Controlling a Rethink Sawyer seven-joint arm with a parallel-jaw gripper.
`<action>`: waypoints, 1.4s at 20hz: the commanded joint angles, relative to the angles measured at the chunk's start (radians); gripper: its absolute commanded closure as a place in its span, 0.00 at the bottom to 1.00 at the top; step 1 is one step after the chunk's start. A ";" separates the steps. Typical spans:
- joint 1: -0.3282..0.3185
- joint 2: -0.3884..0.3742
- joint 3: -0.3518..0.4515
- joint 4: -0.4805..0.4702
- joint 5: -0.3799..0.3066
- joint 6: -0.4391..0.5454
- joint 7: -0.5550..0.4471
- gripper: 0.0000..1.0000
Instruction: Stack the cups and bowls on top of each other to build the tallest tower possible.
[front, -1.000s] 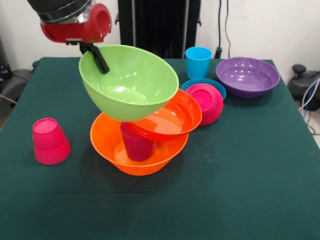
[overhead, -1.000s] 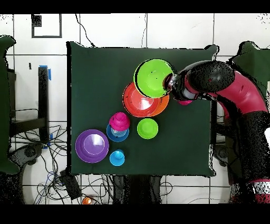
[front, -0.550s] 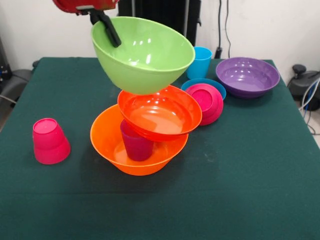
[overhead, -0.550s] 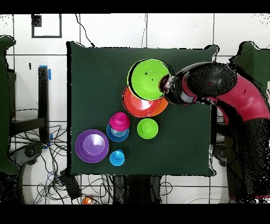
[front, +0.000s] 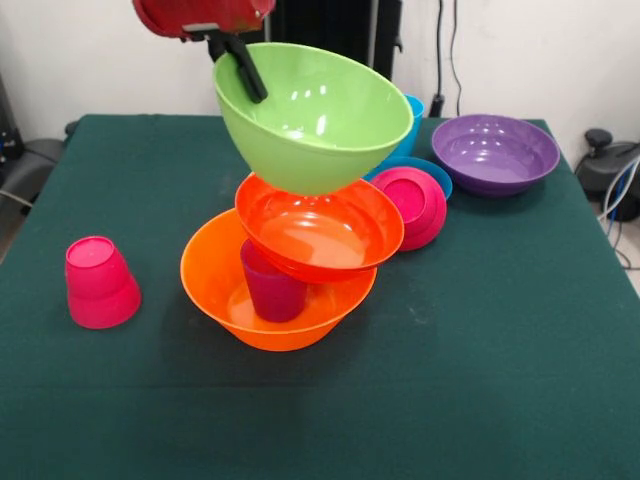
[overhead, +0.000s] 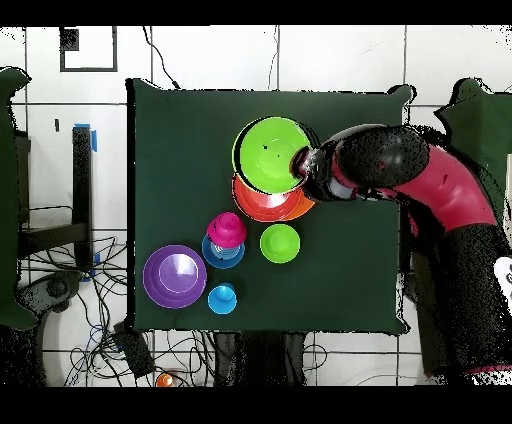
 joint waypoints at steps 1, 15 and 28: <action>0.038 0.131 0.025 0.070 -0.049 -0.160 -0.006 1.00; 0.064 0.145 -0.021 0.027 -0.073 -0.043 0.009 0.00; 0.055 0.096 -0.021 0.017 -0.054 0.005 0.011 0.00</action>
